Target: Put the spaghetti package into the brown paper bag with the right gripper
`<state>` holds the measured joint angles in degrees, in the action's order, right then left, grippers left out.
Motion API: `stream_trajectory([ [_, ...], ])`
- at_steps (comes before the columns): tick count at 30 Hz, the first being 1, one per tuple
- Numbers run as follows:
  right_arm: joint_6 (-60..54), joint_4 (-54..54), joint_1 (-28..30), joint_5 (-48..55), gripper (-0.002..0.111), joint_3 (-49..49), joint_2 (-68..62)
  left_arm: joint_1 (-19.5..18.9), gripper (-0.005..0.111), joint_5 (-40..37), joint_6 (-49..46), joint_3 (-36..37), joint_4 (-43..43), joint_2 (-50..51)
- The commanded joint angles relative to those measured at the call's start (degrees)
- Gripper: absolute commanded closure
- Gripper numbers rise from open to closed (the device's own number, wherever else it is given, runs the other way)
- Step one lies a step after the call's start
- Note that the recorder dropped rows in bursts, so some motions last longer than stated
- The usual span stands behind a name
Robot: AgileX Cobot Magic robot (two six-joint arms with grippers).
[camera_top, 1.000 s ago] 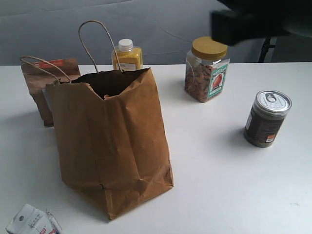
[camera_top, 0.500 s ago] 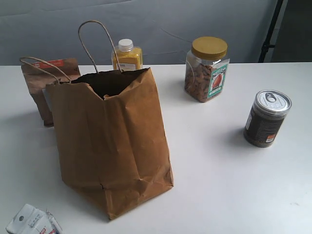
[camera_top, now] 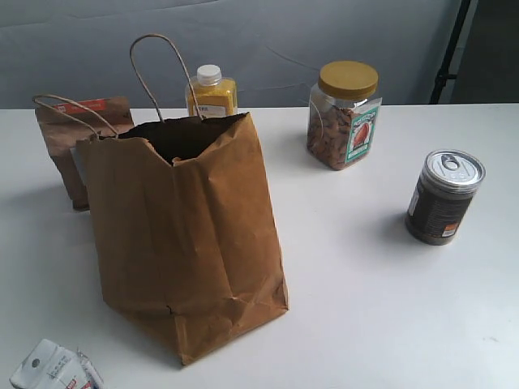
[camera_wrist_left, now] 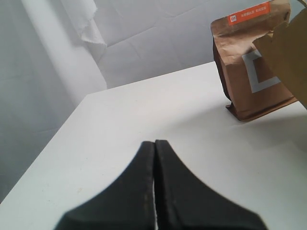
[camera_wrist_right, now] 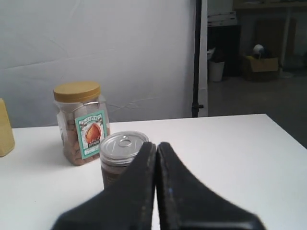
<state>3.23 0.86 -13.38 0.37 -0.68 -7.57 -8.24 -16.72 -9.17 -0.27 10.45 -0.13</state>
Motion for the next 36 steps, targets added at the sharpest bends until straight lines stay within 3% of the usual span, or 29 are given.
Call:
stream_trajectory([
  [1,-0.67,-0.86,1.68,4.96,0.108,0.68,6.98,-0.27,0.107,0.34,0.21,0.27,-0.26,0.13],
  [36,-0.27,-0.18,2.15,7.66,0.108,0.68,7.57,-0.27,0.107,0.34,0.21,0.27,-0.26,0.13],
])
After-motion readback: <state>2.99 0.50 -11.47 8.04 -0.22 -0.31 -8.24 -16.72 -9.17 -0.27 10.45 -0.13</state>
